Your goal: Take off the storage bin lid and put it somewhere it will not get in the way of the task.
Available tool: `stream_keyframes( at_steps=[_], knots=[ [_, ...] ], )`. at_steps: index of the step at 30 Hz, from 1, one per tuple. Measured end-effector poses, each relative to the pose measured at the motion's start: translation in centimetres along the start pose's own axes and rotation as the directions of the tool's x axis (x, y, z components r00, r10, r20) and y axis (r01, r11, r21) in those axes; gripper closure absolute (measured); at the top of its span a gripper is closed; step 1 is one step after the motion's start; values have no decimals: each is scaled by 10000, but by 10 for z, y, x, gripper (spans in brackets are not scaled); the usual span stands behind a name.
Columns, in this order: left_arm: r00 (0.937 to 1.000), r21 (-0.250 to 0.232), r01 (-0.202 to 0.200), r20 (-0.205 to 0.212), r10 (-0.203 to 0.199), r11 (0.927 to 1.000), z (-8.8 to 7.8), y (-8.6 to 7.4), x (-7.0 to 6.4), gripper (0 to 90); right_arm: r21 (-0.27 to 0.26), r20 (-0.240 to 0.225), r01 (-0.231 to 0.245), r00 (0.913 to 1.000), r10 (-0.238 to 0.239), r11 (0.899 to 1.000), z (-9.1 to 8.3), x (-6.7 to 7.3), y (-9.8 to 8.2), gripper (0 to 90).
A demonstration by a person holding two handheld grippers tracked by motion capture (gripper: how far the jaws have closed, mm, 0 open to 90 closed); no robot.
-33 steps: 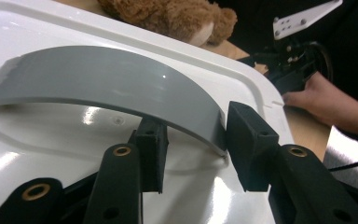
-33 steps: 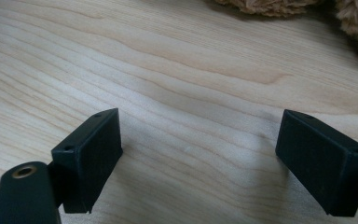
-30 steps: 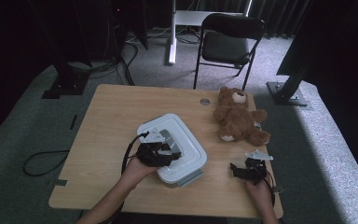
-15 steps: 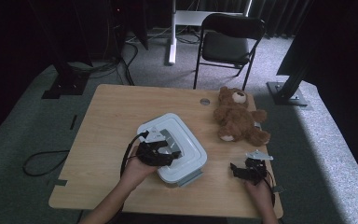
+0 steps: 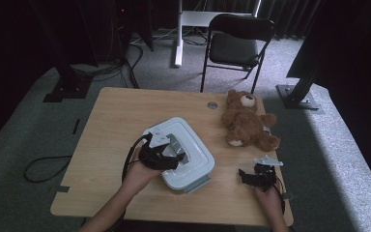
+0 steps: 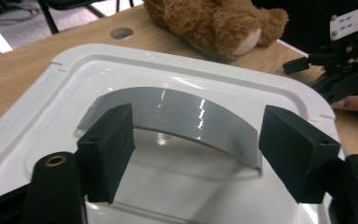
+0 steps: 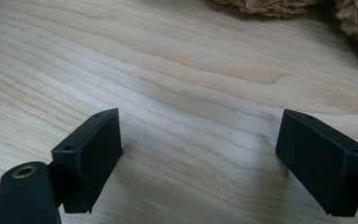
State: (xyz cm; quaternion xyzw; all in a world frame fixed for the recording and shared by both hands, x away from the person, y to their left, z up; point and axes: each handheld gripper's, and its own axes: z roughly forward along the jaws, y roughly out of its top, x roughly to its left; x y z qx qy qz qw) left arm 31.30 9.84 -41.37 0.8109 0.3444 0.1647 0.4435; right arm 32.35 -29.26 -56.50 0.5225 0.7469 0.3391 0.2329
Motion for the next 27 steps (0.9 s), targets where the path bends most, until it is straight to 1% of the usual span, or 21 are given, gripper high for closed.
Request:
stream_keyframes(
  at_steps=[1,2,3,4,5,9,10,12,14,15,16,20,23,25,27],
  knots=[
    [10000,-24,89,21,-89,10000,-1,-1,0,272,4,-1,2,10000,-2,10000,0,0,0,134],
    [9999,22,67,-111,-67,10000,-1,-3,0,272,6,-1,-7,10000,7,10000,0,0,0,134],
    [9998,4,148,-145,-147,9999,0,-4,0,272,0,-3,-8,10000,8,10000,0,0,0,134],
    [9997,82,238,-89,-238,9997,1,-5,0,272,-2,-2,1,10000,-1,10000,0,0,0,134],
    [9994,125,278,-226,-275,9995,2,-6,0,272,-4,2,1,10000,-1,10000,0,0,0,134],
    [9989,121,326,-352,-321,9994,8,-6,-2,264,-9,6,8,10000,-8,10000,0,0,0,134],
    [9986,111,402,-354,-398,9991,8,-5,-2,264,-7,6,7,10000,-7,10000,0,0,0,134],
    [9984,81,394,-401,-390,9992,9,-6,-2,262,-12,8,16,10000,-16,10000,0,0,0,134],
    [9981,63,541,-295,-539,9985,10,-8,-2,259,-10,5,5,10000,-5,10000,0,0,0,134],
    [9983,100,528,-249,-525,9986,10,-9,-2,258,-15,6,-4,10000,4,10000,0,0,0,134],
    [9980,148,613,-168,-611,9980,11,-9,-2,259,-15,5,-6,10000,6,10000,0,0,0,134],
    [9986,268,532,-27,-531,9982,18,-7,-5,258,-14,5,-5,10000,5,10000,0,0,0,134],
    [9980,417,616,139,-622,9972,24,-5,-4,245,-11,4,4,10000,-4,10000,0,0,0,134],
    [9981,484,588,137,-595,9971,29,-5,-5,229,-21,7,19,10000,-19,10000,0,0,0,134],
    [9990,458,449,59,-452,9979,31,-5,-6,228,-21,7,20,10000,-20,10000,0,0,0,134]
  ],
)
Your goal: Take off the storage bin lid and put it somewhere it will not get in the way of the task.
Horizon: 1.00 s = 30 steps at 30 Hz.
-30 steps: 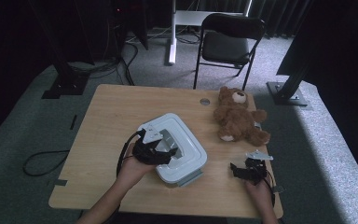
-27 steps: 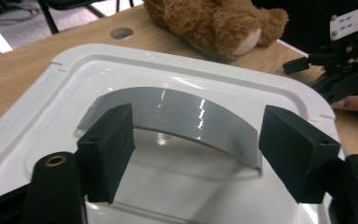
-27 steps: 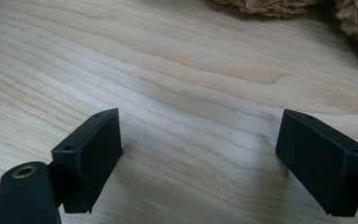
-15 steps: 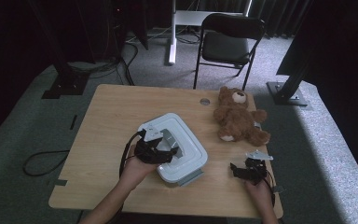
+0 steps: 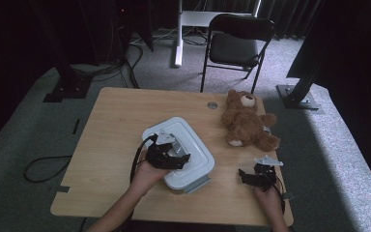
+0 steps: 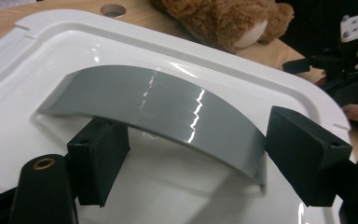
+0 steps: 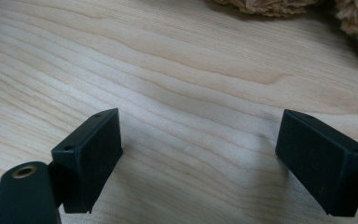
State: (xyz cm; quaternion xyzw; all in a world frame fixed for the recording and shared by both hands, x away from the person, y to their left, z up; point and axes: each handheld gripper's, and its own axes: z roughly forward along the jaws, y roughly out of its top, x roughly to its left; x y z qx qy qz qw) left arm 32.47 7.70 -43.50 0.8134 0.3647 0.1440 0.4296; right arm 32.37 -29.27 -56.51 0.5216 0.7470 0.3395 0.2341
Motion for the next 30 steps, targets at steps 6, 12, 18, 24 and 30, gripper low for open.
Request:
stream_keyframes(
  at_steps=[6,12,18,24,30],
  knots=[
    [9998,-103,-96,-194,94,9999,3,1,-4,231,11,-3,-21,10000,21,10000,0,0,0,134],
    [9997,-361,-77,216,85,9993,2,-2,-8,389,10,-1,-17,10000,17,10000,0,0,0,134],
    [9970,-487,277,733,-241,9984,1,-4,-4,490,6,0,-29,10000,29,10000,0,0,0,134],
    [9976,-427,190,671,-161,9989,0,-3,-5,496,6,1,-27,10000,27,10000,0,0,0,134],
    [9969,-516,-13,787,53,9987,-4,-2,-8,522,10,0,-16,10000,16,10000,0,0,0,134]
  ],
)
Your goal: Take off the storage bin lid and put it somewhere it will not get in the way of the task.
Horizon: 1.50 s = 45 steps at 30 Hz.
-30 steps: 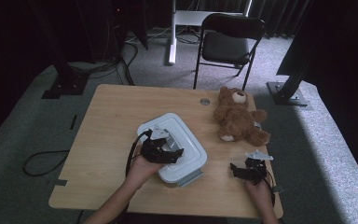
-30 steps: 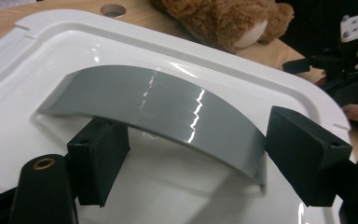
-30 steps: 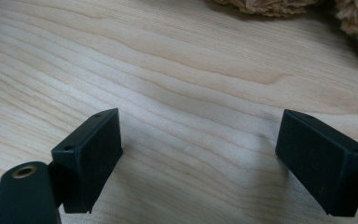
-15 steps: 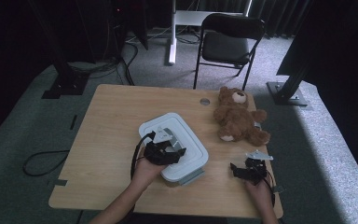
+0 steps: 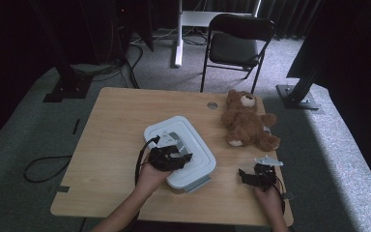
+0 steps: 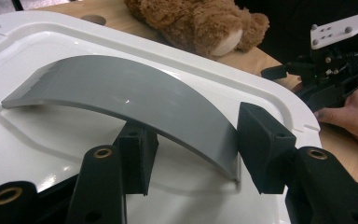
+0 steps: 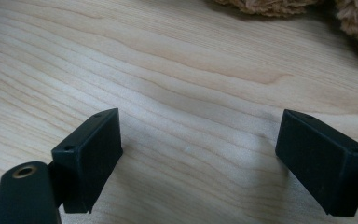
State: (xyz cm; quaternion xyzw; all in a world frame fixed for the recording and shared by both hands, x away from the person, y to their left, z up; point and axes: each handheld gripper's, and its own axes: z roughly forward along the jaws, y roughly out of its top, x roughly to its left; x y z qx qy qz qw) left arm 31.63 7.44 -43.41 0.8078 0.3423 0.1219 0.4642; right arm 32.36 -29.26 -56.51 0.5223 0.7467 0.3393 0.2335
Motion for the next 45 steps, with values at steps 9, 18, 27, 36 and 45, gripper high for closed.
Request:
stream_keyframes(
  at_steps=[9,18,27,36,45],
  knots=[
    [9993,-408,-321,169,328,9987,-18,3,-5,534,13,-2,-10,10000,10,10000,0,0,0,134],
    [9987,-676,-492,96,499,9965,-44,9,-1,533,12,2,-11,10000,11,10000,0,0,0,135],
    [9980,-546,-606,-233,594,9967,-61,6,10,533,12,13,-19,10000,19,10000,0,0,0,135],
    [9978,-629,-441,-513,409,9970,-80,-4,24,533,7,33,-24,10000,24,10000,0,0,0,135],
    [9966,-631,-239,-801,189,9977,-96,-13,41,533,17,46,-53,10000,52,10000,0,0,0,135]
  ],
)
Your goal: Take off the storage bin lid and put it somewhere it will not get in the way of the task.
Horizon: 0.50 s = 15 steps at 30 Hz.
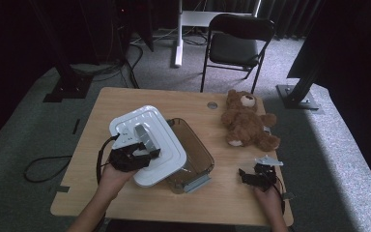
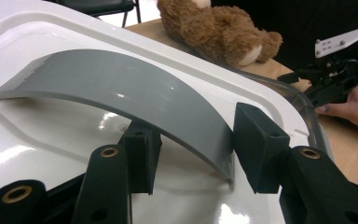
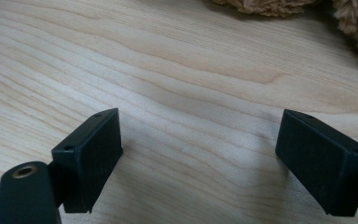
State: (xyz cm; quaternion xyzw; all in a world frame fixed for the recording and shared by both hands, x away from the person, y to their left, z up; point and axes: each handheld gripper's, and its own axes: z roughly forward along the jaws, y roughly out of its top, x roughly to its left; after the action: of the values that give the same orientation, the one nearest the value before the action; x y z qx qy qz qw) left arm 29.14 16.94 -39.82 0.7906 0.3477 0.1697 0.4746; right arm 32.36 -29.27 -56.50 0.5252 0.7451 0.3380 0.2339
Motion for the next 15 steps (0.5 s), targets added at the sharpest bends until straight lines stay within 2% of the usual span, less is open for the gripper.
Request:
stream_keyframes(
  at_steps=[5,15],
  knots=[
    [9996,-77,182,-210,-184,9998,-10,-7,6,533,-2,1,-2,10000,2,10000,0,0,0,135],
    [9982,-108,269,-529,-274,9996,-29,-21,20,532,-1,8,1,10000,-1,10000,0,0,0,135]
  ],
)
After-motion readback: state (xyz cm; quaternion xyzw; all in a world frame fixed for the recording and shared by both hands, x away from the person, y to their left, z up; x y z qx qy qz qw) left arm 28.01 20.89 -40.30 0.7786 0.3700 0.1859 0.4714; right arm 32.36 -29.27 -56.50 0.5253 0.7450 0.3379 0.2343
